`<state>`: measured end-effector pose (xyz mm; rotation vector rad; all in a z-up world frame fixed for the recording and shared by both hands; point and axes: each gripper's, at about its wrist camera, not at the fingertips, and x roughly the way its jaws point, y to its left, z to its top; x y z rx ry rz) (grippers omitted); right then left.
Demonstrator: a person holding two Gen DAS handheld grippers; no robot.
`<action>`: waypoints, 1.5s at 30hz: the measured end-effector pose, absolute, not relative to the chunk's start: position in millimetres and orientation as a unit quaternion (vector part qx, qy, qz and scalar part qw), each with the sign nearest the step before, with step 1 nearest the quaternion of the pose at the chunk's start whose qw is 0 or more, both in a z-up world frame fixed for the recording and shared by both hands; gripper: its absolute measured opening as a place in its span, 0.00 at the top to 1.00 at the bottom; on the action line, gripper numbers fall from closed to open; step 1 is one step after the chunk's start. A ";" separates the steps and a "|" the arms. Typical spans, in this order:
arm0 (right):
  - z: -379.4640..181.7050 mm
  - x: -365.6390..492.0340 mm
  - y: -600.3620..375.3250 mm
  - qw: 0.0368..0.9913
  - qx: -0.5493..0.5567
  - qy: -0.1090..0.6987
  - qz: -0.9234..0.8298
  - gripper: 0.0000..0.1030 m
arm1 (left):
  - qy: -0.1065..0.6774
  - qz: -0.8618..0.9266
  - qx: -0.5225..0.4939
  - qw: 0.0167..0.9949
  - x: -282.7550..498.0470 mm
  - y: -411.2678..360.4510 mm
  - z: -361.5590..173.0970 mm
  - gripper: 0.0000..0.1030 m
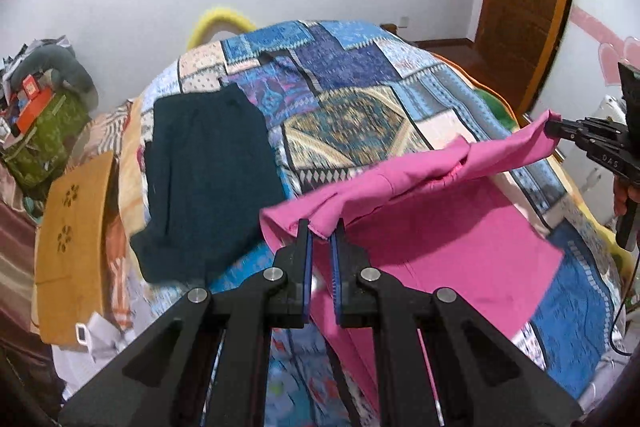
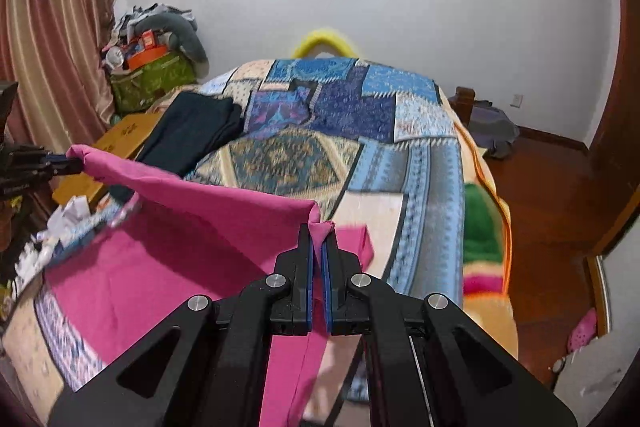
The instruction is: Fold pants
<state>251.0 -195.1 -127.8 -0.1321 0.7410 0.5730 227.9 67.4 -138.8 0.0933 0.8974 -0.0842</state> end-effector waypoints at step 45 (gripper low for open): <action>-196.9 149.7 -129.1 0.832 -0.182 0.409 0.327 0.54 | 0.478 -0.109 0.152 0.858 180.3 -13.3 -187.6 0.36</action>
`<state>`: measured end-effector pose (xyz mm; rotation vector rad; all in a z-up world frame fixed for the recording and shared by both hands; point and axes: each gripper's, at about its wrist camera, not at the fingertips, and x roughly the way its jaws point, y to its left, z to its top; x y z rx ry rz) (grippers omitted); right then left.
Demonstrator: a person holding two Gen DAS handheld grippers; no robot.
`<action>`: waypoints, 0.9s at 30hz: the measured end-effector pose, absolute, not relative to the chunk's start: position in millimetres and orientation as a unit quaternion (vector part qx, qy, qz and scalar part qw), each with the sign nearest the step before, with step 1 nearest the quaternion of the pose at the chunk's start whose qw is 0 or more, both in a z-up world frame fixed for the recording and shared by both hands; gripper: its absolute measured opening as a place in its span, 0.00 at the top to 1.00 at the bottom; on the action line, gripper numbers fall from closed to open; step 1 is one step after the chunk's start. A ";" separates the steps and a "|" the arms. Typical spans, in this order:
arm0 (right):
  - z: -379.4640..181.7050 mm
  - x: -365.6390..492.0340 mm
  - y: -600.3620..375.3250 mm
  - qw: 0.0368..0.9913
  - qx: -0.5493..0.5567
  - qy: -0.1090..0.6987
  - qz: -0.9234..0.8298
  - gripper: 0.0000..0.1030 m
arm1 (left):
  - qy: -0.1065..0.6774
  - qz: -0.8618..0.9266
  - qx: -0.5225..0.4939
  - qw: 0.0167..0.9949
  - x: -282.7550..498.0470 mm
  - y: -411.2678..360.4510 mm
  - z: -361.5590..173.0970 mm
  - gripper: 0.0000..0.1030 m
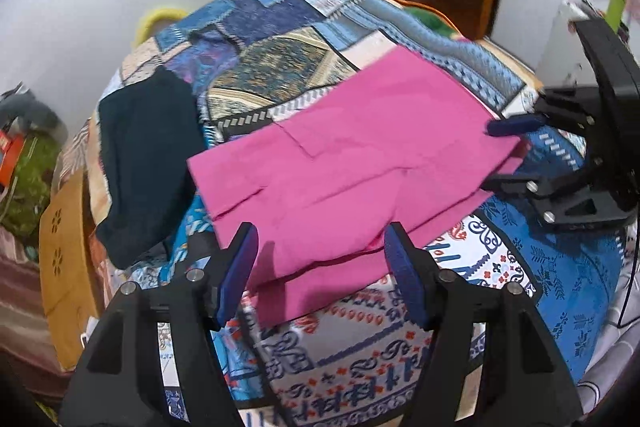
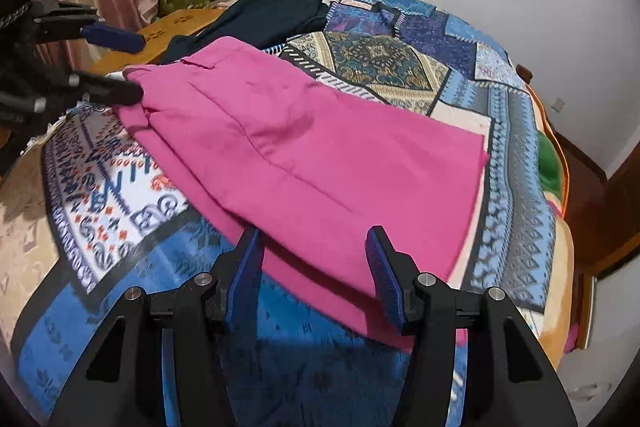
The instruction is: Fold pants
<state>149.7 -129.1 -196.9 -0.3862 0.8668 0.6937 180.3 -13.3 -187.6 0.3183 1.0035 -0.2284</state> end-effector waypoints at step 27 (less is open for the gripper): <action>-185.4 146.3 -124.5 0.831 -0.131 0.398 0.366 0.96 | 0.484 -0.147 0.161 0.848 173.8 -33.1 -196.3 0.88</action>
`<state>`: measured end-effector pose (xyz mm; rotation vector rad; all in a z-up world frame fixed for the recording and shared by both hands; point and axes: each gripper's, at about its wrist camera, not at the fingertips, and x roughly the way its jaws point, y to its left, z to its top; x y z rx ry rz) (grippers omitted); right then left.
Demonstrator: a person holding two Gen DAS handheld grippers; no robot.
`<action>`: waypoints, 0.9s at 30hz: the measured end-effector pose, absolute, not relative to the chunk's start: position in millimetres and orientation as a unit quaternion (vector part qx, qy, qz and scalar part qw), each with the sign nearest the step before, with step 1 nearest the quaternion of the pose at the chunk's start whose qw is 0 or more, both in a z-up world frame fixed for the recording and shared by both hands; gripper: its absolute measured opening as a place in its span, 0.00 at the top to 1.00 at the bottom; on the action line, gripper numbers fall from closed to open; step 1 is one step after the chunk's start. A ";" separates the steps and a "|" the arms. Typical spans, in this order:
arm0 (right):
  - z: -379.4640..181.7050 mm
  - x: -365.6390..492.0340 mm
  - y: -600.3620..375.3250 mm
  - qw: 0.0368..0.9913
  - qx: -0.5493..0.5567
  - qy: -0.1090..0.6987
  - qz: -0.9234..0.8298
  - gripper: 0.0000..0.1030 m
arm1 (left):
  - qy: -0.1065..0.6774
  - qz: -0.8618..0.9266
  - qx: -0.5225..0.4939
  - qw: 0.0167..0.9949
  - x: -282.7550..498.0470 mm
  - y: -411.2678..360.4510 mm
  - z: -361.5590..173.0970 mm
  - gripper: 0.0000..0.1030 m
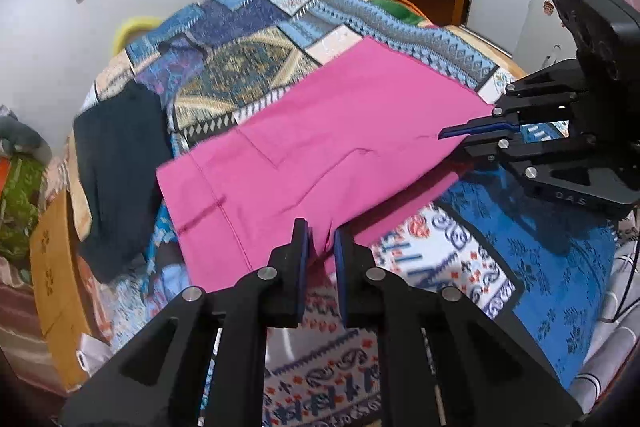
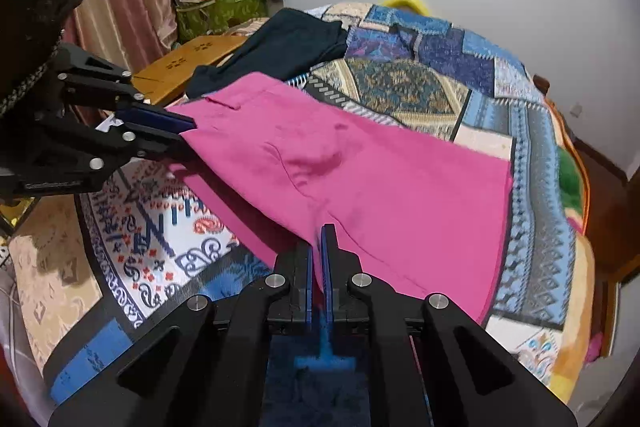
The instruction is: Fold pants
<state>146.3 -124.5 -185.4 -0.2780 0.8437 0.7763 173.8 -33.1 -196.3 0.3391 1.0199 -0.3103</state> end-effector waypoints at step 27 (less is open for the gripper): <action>-171.5 178.0 -118.0 0.833 0.032 0.435 0.340 0.63 | 0.485 -0.114 -0.019 0.867 214.4 16.2 -169.6 0.70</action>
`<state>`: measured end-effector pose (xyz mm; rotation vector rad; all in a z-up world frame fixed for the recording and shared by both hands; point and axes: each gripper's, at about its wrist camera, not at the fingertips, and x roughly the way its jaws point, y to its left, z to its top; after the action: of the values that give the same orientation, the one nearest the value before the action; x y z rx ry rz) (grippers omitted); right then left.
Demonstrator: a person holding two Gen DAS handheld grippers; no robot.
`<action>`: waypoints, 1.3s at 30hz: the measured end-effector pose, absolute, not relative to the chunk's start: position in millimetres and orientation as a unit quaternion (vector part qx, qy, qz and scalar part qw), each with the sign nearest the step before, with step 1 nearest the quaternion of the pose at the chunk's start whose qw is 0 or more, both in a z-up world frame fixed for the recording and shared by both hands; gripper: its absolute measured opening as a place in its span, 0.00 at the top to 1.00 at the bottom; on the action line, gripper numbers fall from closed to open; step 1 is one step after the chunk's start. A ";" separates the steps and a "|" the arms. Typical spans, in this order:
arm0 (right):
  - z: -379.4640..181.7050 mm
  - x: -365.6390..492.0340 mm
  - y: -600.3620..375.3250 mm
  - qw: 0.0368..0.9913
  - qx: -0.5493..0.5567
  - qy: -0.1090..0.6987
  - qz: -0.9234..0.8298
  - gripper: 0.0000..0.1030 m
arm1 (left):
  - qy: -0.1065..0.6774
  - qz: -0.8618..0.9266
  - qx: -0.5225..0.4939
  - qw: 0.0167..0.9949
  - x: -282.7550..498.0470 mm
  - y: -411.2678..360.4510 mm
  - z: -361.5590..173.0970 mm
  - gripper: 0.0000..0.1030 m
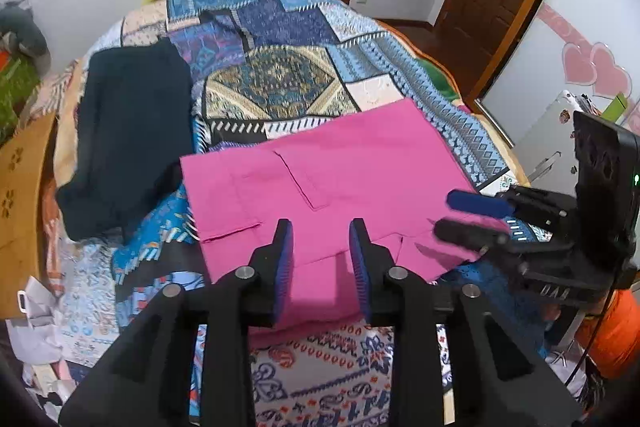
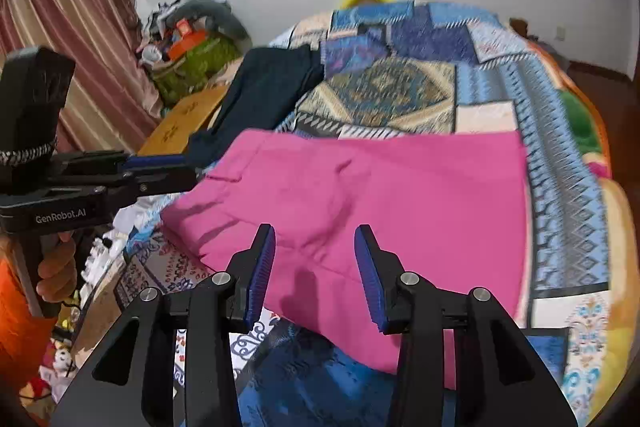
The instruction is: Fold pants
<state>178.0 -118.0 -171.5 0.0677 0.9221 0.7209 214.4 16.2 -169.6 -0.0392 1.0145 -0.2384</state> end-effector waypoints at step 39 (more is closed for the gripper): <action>-172.9 174.6 -222.0 0.861 -0.003 0.456 0.227 0.54 | 0.489 -0.026 -0.038 0.871 217.6 104.9 -181.4 0.58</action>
<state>174.6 -222.0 -172.9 -0.0064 0.9571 0.4761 217.6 104.9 -181.4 -0.0787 1.0215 -0.0550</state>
